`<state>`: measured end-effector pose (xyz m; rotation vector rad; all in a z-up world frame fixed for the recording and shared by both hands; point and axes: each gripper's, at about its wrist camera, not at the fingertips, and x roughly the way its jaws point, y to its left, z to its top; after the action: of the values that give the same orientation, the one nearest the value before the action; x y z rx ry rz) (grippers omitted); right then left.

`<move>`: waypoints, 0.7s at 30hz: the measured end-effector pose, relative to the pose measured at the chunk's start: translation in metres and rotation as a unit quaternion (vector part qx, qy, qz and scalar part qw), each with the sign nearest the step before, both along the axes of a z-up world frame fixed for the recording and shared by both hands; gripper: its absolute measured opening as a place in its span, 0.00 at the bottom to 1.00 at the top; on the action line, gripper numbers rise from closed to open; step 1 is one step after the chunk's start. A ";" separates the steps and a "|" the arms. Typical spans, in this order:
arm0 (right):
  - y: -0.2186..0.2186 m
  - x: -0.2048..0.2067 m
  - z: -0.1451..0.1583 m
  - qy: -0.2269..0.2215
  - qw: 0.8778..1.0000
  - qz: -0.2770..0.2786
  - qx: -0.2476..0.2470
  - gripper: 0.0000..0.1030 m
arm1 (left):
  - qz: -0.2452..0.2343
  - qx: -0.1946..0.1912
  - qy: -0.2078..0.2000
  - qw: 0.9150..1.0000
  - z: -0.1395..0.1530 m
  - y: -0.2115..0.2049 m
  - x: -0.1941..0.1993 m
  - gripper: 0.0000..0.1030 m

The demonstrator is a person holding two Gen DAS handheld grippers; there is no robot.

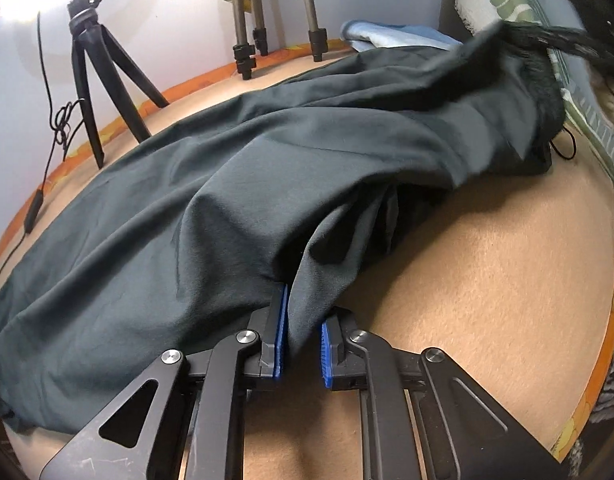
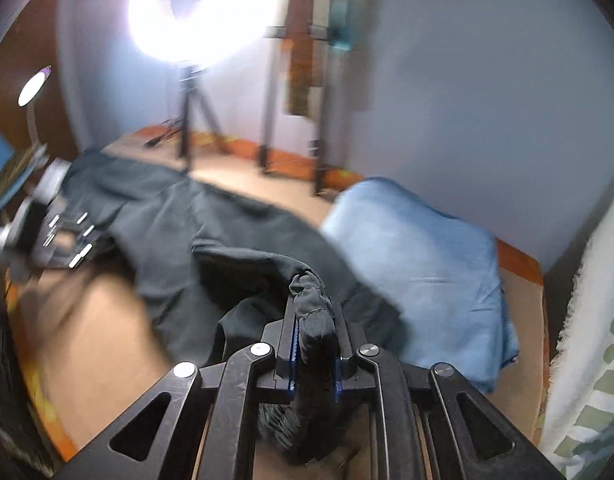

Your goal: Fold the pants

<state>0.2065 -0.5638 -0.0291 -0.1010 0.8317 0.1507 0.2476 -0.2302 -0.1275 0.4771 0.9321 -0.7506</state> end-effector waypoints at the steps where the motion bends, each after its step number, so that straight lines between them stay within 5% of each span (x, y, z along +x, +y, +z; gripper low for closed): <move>1: -0.008 0.012 -0.004 0.008 1.000 -0.011 0.007 0.10 | 0.000 0.000 0.001 1.000 0.000 0.000 0.000 0.11; 6: -0.039 0.048 -0.040 0.052 0.996 -0.073 0.015 0.11 | -0.004 0.001 0.003 1.000 0.001 -0.001 0.000 0.09; 11: -0.066 0.038 -0.049 0.041 0.987 -0.135 0.082 0.55 | -0.011 0.006 0.000 1.000 0.003 -0.002 -0.002 0.07; 15: -0.082 -0.003 -0.051 0.032 0.971 -0.168 0.167 0.58 | -0.007 -0.002 -0.004 1.000 0.012 0.006 -0.004 0.06; 21: -0.088 -0.047 -0.090 0.076 0.933 -0.212 0.281 0.66 | 0.015 -0.020 -0.015 1.000 0.035 0.033 -0.008 0.06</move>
<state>0.1595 -0.6520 -0.1193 0.6354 0.9178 -0.0162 0.2396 -0.1969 -0.0927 0.4373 0.8917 -0.7322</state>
